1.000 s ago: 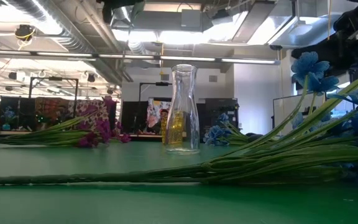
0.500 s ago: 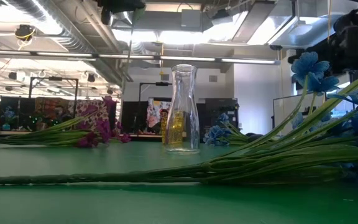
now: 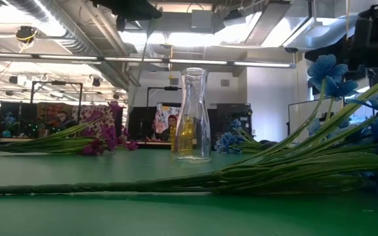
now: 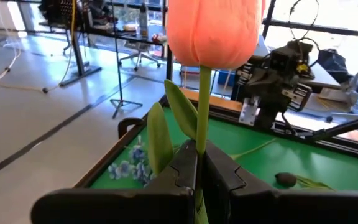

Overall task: Sort flowers into vase by color
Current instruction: Put the top pink flower into the yellow vase

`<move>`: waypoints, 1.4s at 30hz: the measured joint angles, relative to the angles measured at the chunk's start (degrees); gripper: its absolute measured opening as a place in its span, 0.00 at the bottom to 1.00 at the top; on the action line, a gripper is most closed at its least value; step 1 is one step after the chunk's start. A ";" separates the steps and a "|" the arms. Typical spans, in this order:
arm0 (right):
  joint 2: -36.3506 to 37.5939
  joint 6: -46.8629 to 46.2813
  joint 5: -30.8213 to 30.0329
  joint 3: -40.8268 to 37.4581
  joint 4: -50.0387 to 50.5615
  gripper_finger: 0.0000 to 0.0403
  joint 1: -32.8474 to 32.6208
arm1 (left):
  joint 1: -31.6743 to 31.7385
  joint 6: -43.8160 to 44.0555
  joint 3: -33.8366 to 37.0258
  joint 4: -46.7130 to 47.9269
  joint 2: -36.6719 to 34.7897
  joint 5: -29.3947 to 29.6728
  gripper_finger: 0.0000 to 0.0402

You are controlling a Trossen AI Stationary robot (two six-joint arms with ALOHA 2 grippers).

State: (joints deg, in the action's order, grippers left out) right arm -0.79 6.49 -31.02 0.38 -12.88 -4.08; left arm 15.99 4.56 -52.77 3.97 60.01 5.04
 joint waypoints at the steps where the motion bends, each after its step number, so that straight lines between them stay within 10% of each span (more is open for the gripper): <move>1: -0.18 -0.34 1.21 0.00 -0.69 0.04 0.00 | -0.39 -0.44 0.00 -0.58 0.04 0.02 0.01; 21: -4.05 -4.45 12.59 0.48 -6.56 0.04 -0.02 | -4.09 -0.20 0.00 -8.48 0.04 1.51 0.01; 42: -36.30 -4.74 8.64 19.74 2.55 0.04 -0.02 | 2.31 -4.65 0.00 -17.95 3.98 -1.70 0.01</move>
State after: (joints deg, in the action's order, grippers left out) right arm -37.08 1.75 -22.39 20.12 -10.34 -4.10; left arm 18.30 -0.09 -52.77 -13.99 63.99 3.34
